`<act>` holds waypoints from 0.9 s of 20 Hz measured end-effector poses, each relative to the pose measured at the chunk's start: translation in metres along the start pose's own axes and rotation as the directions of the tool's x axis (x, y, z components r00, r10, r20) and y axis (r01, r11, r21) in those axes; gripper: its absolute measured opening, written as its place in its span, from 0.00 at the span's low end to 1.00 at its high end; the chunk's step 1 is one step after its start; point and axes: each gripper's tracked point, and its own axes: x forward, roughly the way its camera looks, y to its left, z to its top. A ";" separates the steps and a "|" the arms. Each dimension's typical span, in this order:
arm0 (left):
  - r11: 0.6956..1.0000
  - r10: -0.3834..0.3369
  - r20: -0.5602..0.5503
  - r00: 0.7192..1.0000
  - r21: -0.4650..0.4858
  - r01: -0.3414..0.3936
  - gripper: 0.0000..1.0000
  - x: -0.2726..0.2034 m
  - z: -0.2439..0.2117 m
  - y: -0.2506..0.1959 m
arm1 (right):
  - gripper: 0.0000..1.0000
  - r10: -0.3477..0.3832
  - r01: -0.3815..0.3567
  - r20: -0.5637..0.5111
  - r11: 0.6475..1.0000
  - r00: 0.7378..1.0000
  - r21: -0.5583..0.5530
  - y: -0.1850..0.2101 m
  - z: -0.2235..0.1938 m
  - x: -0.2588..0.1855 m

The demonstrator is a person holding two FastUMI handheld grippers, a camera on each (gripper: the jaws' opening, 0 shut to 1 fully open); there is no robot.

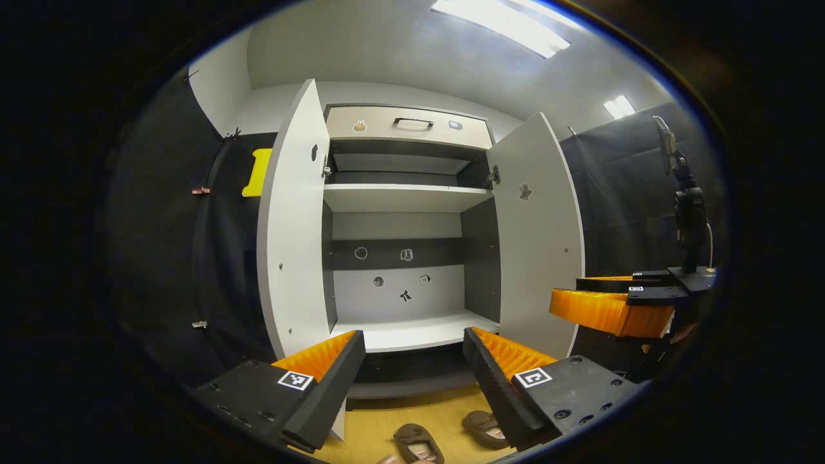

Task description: Grab one shoe with the right hand and put it into the shoe cabinet, grab the other shoe with the left hand and put it into the shoe cabinet; then close the right door with the right hand and the left door with the left hand.

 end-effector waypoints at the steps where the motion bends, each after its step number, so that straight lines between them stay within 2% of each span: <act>1: 1.000 -0.001 0.001 1.000 0.000 0.001 0.97 0.000 -0.001 0.000 | 0.98 -0.007 0.007 -0.002 1.000 1.000 -0.004 -0.001 -0.001 0.000; 6: 1.000 -0.011 0.004 1.000 -0.002 0.011 0.97 0.002 -0.006 0.006 | 0.98 -0.019 0.019 -0.035 1.000 0.999 -0.009 0.003 -0.016 0.002; 9: 1.000 -0.027 0.015 1.000 -0.007 0.027 0.97 0.003 -0.009 0.009 | 0.98 -0.050 0.048 -0.070 0.998 0.996 -0.027 0.001 -0.034 0.006; 13: 1.000 -0.011 0.022 1.000 -0.012 0.011 0.98 0.012 -0.020 0.023 | 0.98 -0.089 0.080 -0.153 0.995 0.984 -0.064 0.001 -0.076 0.009; 18: 0.999 0.015 -0.031 0.999 -0.032 -0.016 0.98 0.027 -0.054 0.036 | 0.98 -0.083 0.087 -0.307 0.996 0.948 -0.001 0.000 -0.151 0.013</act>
